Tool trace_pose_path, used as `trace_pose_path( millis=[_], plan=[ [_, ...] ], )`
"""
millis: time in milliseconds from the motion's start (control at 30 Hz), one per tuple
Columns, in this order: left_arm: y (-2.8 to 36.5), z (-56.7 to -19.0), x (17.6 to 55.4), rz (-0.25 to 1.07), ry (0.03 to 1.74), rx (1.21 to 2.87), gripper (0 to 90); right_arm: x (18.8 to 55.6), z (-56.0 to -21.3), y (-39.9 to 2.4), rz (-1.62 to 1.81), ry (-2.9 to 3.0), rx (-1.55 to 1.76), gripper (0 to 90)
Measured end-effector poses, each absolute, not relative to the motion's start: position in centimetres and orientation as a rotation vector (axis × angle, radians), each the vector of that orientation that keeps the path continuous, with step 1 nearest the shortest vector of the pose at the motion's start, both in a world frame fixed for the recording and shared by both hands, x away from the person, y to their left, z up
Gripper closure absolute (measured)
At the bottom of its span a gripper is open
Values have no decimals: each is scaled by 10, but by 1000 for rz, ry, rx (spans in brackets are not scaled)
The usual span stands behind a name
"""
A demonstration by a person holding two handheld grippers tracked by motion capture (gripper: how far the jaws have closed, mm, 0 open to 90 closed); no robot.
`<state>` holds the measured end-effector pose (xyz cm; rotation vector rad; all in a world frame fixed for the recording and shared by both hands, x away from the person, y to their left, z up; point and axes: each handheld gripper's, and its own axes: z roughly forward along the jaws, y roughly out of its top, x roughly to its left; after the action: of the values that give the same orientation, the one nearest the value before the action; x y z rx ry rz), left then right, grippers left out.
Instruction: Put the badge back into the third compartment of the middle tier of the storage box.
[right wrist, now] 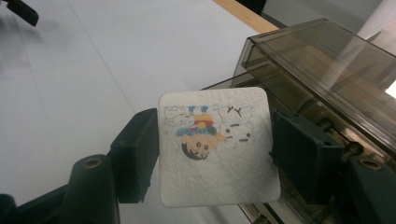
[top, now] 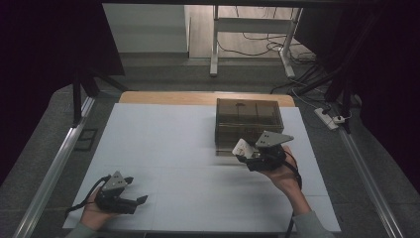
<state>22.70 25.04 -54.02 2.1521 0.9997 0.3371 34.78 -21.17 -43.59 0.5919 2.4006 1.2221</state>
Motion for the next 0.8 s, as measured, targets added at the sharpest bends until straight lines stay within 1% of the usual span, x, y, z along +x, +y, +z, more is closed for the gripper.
trace_pose_path(
  millis=[800],
  plan=[
    [250, -540, 227, 336, 1000, 2152, 132, 353, -431, -232, 1164, 2286, 714, 329]
  ],
)
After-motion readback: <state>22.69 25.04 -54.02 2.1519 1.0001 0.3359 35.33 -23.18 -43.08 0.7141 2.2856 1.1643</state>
